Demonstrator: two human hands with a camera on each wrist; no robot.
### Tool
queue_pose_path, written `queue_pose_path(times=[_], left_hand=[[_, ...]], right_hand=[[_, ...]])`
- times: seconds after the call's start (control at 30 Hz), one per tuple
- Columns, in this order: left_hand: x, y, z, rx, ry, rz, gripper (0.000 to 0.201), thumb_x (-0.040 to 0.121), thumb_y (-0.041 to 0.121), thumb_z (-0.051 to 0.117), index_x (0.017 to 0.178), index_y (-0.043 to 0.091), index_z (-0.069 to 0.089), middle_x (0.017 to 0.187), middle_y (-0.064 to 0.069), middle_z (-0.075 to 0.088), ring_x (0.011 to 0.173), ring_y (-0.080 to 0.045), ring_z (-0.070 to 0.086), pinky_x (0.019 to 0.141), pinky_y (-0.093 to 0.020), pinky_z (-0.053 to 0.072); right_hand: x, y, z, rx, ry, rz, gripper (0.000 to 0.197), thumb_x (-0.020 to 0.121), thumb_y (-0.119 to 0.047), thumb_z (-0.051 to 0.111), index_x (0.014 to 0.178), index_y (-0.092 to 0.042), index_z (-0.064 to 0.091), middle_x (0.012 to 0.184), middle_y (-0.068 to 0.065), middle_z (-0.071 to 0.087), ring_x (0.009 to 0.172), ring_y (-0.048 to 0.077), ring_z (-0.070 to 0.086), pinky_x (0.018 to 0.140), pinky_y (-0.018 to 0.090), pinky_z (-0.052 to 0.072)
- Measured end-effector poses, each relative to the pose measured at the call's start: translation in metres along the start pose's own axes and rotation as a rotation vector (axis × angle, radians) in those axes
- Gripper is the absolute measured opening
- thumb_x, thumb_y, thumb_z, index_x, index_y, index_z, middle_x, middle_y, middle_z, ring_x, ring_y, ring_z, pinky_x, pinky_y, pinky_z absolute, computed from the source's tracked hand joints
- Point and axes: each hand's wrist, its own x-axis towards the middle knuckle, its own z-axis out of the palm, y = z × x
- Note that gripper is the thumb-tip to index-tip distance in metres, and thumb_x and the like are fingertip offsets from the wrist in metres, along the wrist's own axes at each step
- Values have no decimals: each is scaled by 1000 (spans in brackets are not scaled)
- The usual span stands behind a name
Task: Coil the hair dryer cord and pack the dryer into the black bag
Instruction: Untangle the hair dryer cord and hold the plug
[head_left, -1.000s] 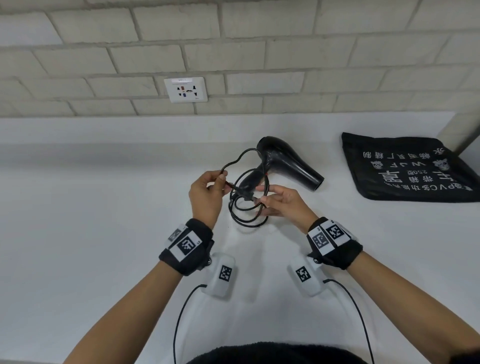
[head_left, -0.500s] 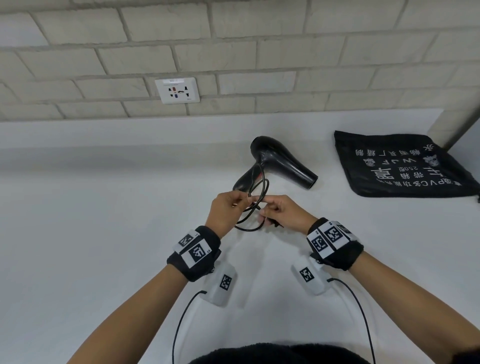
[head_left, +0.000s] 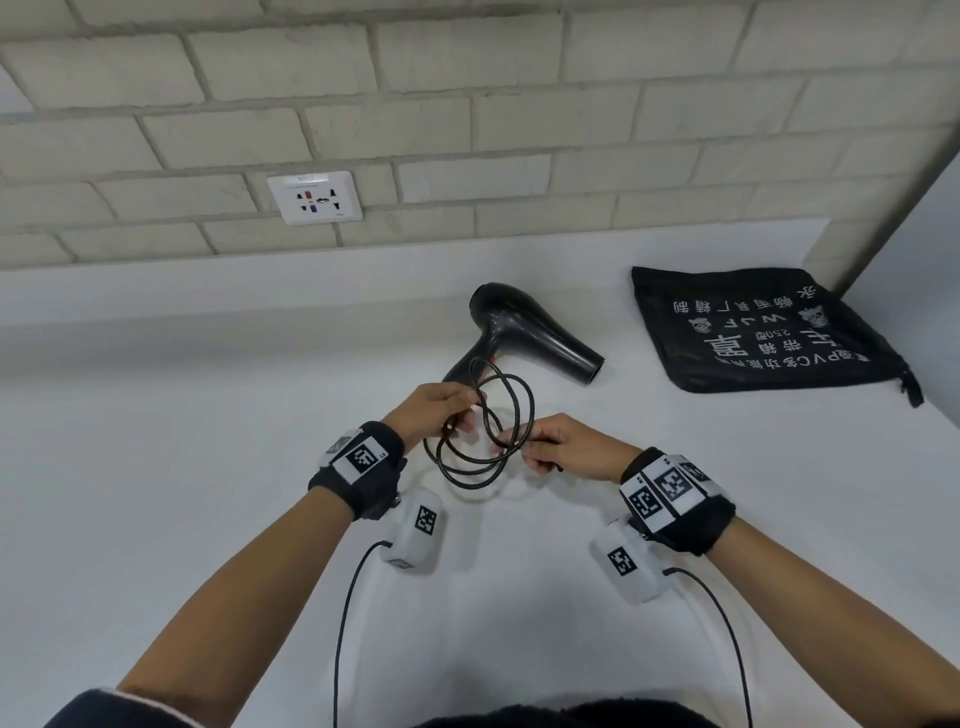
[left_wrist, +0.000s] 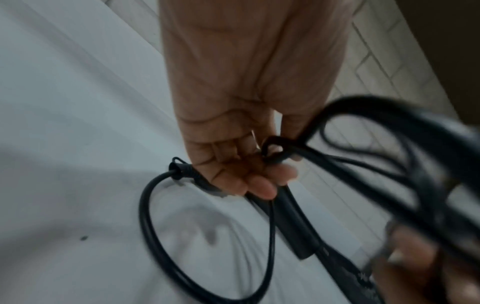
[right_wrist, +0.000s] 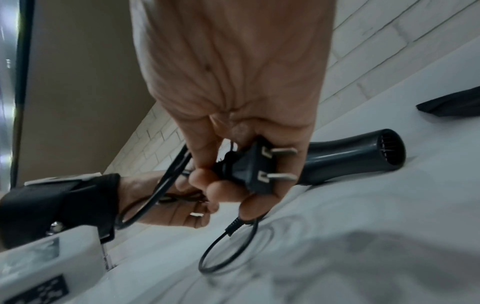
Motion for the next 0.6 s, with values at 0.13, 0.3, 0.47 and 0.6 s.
queue_pose_path(times=[0.13,0.3,0.47,0.6], left_hand=[[-6,8,-9,-103,27,52,17,89,15,55,105,17,62,61,2,54,51,-7,52,61,-17,51],[-14,6,-16,-8,32,108,15,89,19,57,98,11,66,67,-1,57,62,-9,53,70,-20,45],[-24,-4,-27,-254,184,130,14,89,13,54,93,15,67,72,9,69,69,-4,63,68,-15,51],[-31,-16,-27,-313,239,116,14,90,17,53,91,12,67,84,-4,63,77,-11,60,65,-14,53]], right_hand=[[-8,5,-9,-174,3,153,35,95,-5,38,123,-12,58,61,-2,43,46,4,41,50,13,35],[-18,3,-15,-552,5,238,40,94,-10,36,123,-24,58,71,-18,51,61,0,43,57,6,33],[-31,21,-30,-489,101,432,37,93,-11,33,115,-19,62,79,4,58,65,18,52,61,24,45],[-44,38,-44,-217,311,451,25,94,-7,34,96,-12,59,68,5,56,53,16,57,49,20,43]])
